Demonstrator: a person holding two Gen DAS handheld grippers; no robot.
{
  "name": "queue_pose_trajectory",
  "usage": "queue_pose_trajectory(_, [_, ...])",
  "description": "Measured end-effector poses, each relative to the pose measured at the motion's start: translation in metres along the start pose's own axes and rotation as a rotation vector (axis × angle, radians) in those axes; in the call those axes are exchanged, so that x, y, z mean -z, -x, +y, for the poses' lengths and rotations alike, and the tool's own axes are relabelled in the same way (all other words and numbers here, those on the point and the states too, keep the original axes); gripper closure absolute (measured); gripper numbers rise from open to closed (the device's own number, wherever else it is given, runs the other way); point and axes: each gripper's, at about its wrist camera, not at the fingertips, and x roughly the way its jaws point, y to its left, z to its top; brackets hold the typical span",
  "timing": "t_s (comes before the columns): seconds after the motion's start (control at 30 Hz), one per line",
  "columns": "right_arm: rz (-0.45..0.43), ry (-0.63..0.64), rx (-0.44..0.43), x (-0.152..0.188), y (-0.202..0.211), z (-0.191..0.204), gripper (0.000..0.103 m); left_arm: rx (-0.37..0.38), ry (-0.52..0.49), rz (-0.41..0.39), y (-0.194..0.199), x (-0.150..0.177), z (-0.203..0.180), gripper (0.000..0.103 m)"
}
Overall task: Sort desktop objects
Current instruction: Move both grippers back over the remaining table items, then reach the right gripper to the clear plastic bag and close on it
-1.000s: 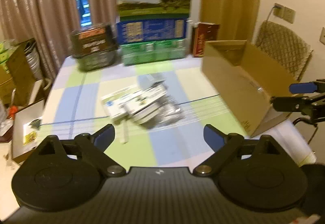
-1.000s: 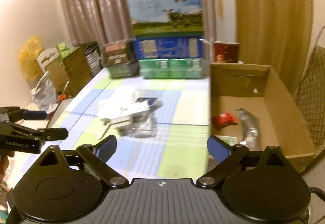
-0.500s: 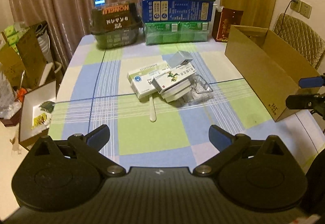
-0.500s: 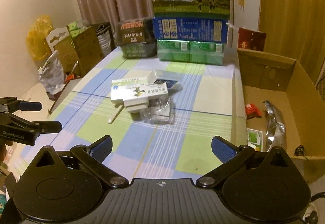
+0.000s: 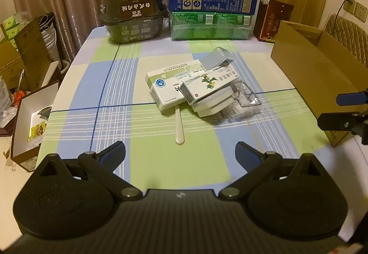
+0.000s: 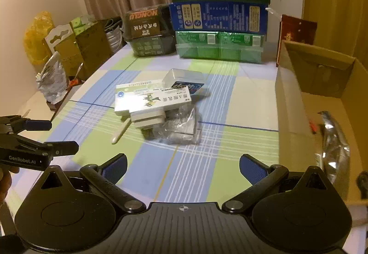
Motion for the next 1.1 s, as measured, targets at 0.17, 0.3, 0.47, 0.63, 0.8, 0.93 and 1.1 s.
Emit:
queue_pose_trajectory(0.17, [0.007, 0.023, 0.012, -0.005, -0.032, -0.005, 0.002, 0.006, -0.016, -0.006, -0.025, -0.007, 0.001, 0.004])
queue_pose_trajectory(0.3, [0.006, 0.034, 0.018, -0.006, -0.057, -0.01, 0.002, 0.017, 0.009, -0.005, -0.046, -0.009, 0.002, 0.004])
queue_pose_trajectory(0.47, [0.009, 0.03, -0.005, -0.011, -0.083, -0.016, 0.012, 0.015, 0.06, -0.017, -0.067, -0.012, 0.004, 0.004])
queue_pose_trajectory(0.63, [0.011, 0.051, -0.051, -0.015, -0.103, -0.016, 0.017, 0.005, 0.099, -0.041, -0.083, -0.014, 0.006, 0.004])
queue_pose_trajectory(0.8, [0.018, 0.042, -0.058, -0.019, -0.121, -0.018, 0.021, -0.014, 0.123, -0.039, -0.094, -0.009, 0.01, 0.004])
queue_pose_trajectory(0.93, [0.022, 0.028, -0.05, -0.023, -0.131, -0.021, 0.025, -0.011, 0.136, -0.037, -0.099, -0.006, 0.013, 0.004])
queue_pose_trajectory(1.1, [0.038, 0.056, -0.061, -0.023, -0.141, -0.015, 0.027, -0.001, 0.143, -0.039, -0.102, -0.006, 0.012, 0.004])
